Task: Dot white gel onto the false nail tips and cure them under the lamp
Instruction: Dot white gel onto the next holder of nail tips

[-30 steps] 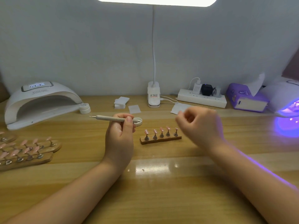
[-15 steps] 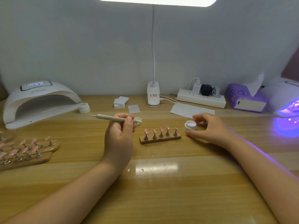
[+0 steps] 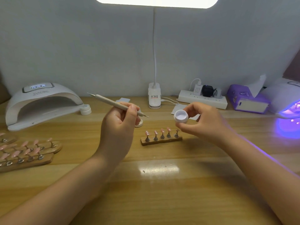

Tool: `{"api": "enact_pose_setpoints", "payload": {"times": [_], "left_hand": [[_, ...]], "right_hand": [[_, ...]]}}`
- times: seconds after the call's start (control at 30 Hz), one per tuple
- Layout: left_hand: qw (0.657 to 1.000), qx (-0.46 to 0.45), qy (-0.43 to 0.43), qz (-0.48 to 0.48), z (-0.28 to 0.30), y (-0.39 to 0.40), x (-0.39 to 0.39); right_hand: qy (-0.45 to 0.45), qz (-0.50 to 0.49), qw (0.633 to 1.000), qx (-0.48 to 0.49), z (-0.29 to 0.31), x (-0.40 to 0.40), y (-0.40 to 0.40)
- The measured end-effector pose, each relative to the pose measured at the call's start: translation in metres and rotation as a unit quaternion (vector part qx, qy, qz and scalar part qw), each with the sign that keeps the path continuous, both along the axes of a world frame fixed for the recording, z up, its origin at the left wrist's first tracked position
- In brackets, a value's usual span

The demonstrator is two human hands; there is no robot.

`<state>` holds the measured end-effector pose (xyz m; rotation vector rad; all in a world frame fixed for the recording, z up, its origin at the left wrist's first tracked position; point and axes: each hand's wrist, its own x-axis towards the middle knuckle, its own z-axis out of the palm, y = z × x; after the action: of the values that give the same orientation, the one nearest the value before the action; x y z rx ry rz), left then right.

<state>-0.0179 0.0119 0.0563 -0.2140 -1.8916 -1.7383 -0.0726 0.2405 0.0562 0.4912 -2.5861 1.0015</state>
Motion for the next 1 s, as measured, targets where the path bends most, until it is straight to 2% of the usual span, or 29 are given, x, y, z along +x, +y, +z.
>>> {"api": "enact_pose_setpoints", "payload": {"times": [0.13, 0.3, 0.7, 1.0], "left_hand": [[0.998, -0.055, 0.015, -0.014, 0.013, 0.004, 0.008], [0.989, -0.138, 0.055, -0.019, 0.014, 0.011, 0.015], [0.982, -0.178, 0.062, -0.007, 0.011, 0.010, 0.015], [0.986, -0.157, 0.057, -0.002, 0.014, 0.011, 0.016]], "right_hand": [[0.045, 0.033, 0.997, 0.061, 0.012, 0.017, -0.020], [0.069, 0.066, 0.992, 0.083, 0.022, 0.030, -0.035], [0.074, 0.092, 0.988, 0.102, 0.031, 0.041, -0.044], [0.065, 0.086, 0.988, 0.106, 0.031, 0.042, -0.045]]}}
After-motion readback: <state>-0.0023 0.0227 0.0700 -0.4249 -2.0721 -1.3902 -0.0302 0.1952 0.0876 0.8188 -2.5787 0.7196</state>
